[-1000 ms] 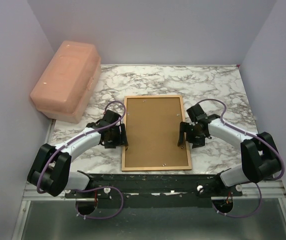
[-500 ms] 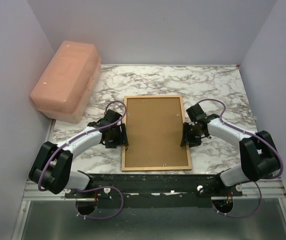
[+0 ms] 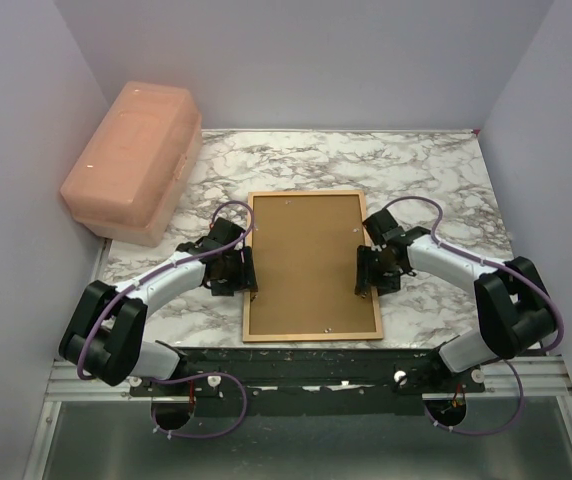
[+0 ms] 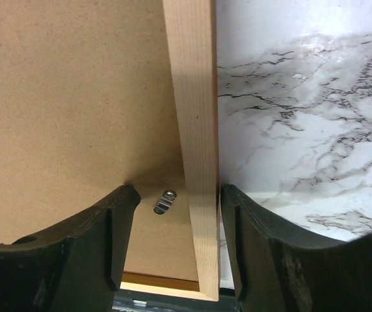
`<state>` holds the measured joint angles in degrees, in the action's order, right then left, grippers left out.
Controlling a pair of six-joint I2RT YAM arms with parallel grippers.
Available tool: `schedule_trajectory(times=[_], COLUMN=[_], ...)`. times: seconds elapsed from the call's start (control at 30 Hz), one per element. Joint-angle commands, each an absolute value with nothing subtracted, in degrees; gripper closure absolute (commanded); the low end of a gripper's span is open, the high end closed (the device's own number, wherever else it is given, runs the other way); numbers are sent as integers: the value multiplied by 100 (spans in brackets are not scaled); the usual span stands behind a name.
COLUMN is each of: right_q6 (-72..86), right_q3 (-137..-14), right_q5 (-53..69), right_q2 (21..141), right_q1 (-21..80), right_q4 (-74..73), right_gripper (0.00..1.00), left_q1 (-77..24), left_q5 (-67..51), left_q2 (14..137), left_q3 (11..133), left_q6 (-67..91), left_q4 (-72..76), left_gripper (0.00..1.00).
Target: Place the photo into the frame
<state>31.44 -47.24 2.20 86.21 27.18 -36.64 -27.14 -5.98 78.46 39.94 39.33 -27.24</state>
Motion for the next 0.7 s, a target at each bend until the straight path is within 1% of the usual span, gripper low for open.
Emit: schedule_trajectory(times=[0.0,0.07,0.1,0.13,0.23,0.33,0.43,0.5,0.67], right_q6=[3199,3208,3224,3236,3274,3279,3270,3276,3344], right_q3=[-4648,-4604,-4592,-4570,-4557,-4579,-4634,-4657,-4794], right_q5=[340,346,301,234,79,19,-231,-412,-881], right_q2=[8611,8569,8579,8623,8763,8898,8977,9010,9241], right_q1=[2827,2847,2848,2847,2848,2850,2899,2941,3188], right_q4=[-3749,-3703,-3699,-3700,-3678,-3699,-3781,-3846,-4041], right_gripper=[36,36,37,40,55,64,71,77,87], left_q1=[-2755,-2756,-2755,-2757,-2766,-2772,-2777,-2776,-2784], left_q5=[-439,-432,-431,-431,-428,-410,-397,-394,-398], left_q2=[8009,8027,8038,8046,8076,8094,8095,8097,8130], left_q3=[4019,4023,4026,4026,4039,4043,4062,4074,4116], left_q6=[3946,3946,3946,3938,3937,3929,3929,3923,3920], left_q4=[-2782,-2785,-2777,-2771,-2777,-2792,-2821,-2820,-2851], left_gripper=[36,36,36,36,36,36,36,36,36])
